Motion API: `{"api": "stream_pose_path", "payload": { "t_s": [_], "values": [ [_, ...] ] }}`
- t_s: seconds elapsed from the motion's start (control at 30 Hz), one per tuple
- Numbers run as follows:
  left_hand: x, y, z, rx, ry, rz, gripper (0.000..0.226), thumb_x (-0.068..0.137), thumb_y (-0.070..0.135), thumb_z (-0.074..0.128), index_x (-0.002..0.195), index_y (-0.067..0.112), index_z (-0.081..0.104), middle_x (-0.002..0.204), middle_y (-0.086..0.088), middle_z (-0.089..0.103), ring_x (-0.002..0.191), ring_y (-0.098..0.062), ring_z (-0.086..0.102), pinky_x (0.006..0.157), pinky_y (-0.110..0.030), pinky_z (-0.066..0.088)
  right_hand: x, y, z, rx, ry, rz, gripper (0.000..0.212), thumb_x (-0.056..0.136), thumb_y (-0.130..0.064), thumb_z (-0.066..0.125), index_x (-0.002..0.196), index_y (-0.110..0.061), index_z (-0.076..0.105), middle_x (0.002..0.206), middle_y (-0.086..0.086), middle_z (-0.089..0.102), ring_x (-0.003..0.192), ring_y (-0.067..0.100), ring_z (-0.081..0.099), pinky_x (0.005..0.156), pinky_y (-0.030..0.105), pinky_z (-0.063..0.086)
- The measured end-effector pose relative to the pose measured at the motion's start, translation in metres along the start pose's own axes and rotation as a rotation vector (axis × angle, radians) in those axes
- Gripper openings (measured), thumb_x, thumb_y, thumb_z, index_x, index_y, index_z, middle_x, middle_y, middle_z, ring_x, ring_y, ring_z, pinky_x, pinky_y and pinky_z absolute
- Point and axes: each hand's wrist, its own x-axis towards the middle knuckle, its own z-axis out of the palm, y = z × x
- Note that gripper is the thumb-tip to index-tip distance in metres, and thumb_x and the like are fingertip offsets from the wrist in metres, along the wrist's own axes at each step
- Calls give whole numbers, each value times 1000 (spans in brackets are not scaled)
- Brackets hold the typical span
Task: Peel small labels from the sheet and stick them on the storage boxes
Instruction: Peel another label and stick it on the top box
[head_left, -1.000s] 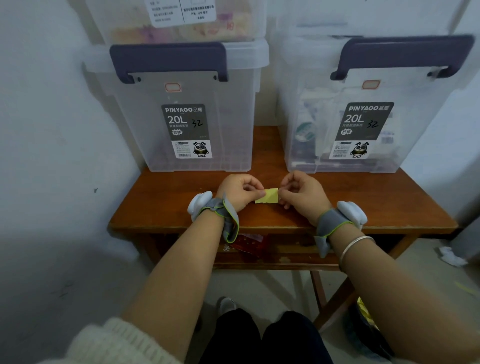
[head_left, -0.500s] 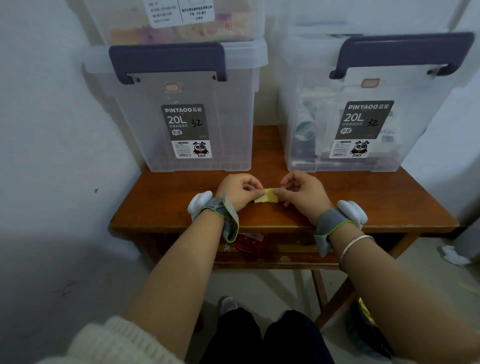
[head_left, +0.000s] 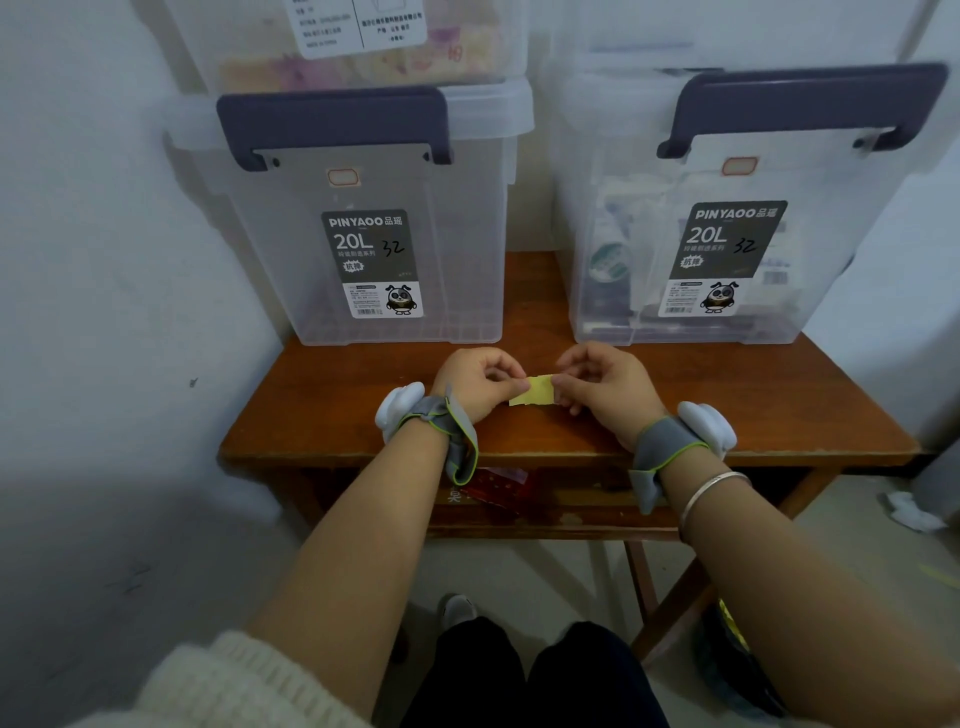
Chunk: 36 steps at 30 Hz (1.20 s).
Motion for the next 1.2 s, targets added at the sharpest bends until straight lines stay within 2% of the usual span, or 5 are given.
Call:
{"api": "stream_pose_path", "payload": {
  "t_s": [0.27, 0.5, 0.73, 1.03, 1.2],
  "values": [
    [0, 1, -1, -25, 14, -49, 11, 78, 12, 69, 71, 17, 64, 55, 6, 56, 54, -8, 51, 58, -22, 42, 0, 1, 1, -3, -3, -14, 17, 81, 2, 56, 94, -9, 61, 70, 0, 57, 60, 16, 53, 50, 11, 47],
    [0, 0, 0, -57, 71, -92, 4, 80, 11, 66, 79, 8, 69, 51, 8, 53, 53, -6, 49, 55, -19, 41, -2, -1, 3, -138, 3, -31, 14, 81, -7, 60, 93, -7, 68, 72, -9, 60, 55, 7, 51, 50, 5, 45],
    [2, -1, 1, -68, 83, -111, 5, 81, 11, 65, 80, 9, 70, 55, 8, 54, 56, -4, 50, 57, -19, 41, -4, -2, 4, -322, -7, -88, 16, 82, -7, 57, 94, -10, 68, 75, -13, 56, 67, 0, 50, 57, -3, 38],
    [3, -1, 0, -66, 74, -104, 6, 81, 10, 64, 77, 13, 67, 55, 5, 54, 57, -6, 50, 58, -21, 40, -6, -3, 4, -366, 1, -124, 23, 84, -6, 56, 106, -9, 64, 91, -3, 58, 67, -4, 47, 69, 13, 42],
    [1, 4, -1, -57, 83, -99, 9, 82, 9, 64, 84, 3, 69, 53, 6, 52, 56, -6, 48, 58, -21, 39, -6, -4, 3, -365, -18, -111, 20, 85, -3, 54, 99, -7, 66, 90, -2, 57, 62, 1, 50, 58, -1, 41]
  ]
}}
